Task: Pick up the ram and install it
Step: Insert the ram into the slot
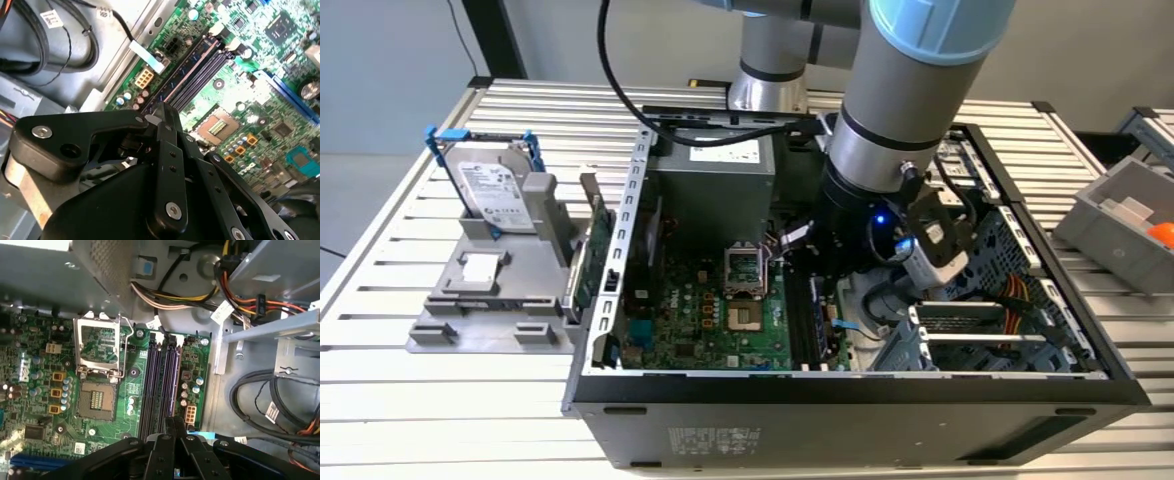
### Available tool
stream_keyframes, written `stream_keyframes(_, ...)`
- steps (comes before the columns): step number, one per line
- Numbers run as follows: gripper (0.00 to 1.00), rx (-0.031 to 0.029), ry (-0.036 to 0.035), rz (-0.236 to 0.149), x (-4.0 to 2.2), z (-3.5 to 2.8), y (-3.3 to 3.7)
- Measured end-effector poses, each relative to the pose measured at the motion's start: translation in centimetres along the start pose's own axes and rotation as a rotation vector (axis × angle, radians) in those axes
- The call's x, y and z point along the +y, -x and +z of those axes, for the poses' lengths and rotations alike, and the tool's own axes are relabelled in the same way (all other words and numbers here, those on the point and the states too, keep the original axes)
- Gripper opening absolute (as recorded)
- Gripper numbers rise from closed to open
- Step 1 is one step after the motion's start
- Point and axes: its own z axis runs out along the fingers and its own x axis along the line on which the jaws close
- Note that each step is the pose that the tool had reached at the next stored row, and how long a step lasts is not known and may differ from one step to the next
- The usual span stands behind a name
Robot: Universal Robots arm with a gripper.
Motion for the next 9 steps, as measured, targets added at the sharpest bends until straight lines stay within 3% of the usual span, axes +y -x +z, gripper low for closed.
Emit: stream_keyframes(9, 0.00, 0.0030, -0.0003, -0.123, 0.00, 0.01, 0.01)
